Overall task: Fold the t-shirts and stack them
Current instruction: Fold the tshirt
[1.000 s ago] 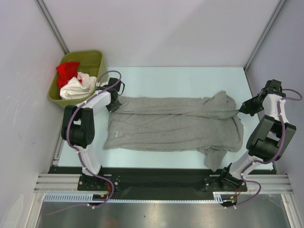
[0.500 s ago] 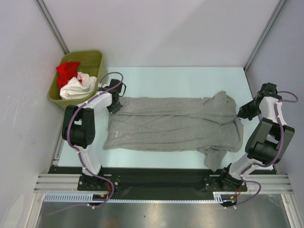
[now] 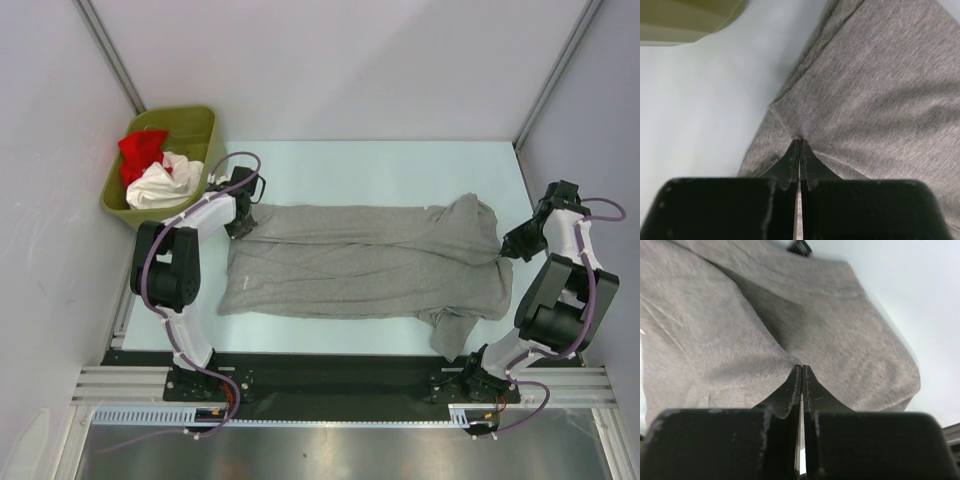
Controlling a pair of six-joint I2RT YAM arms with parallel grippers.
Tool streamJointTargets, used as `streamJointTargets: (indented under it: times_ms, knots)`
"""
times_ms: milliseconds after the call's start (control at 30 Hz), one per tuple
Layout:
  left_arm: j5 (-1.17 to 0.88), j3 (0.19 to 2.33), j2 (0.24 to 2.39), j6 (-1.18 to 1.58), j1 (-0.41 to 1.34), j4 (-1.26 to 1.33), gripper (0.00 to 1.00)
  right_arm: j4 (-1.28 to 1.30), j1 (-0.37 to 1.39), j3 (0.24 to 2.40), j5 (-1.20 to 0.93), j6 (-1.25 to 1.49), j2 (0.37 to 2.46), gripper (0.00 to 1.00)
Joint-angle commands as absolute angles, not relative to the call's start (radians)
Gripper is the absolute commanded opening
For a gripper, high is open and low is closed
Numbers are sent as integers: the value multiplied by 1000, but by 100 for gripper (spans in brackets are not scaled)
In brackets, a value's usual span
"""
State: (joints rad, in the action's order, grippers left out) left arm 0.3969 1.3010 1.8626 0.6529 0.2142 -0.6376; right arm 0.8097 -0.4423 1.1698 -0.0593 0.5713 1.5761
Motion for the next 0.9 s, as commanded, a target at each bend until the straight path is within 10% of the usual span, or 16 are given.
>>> streamJointTargets:
  times_ms: [0,567,700,867]
  knots:
    - [445,1296,1809,627,218,-627,0,804,-451,1264,-26,535,1614,0]
    - [393,1319,1859,595,230,-607,1,779,-453,1417,-38,489,1747,0]
    - [371,1296,1839,583,233,-604,24,810,-460,1408,-23,477,1775,1]
    - [396,1267,1728,543,233,-589,36,819,-457,1376,46,475,1746,25]
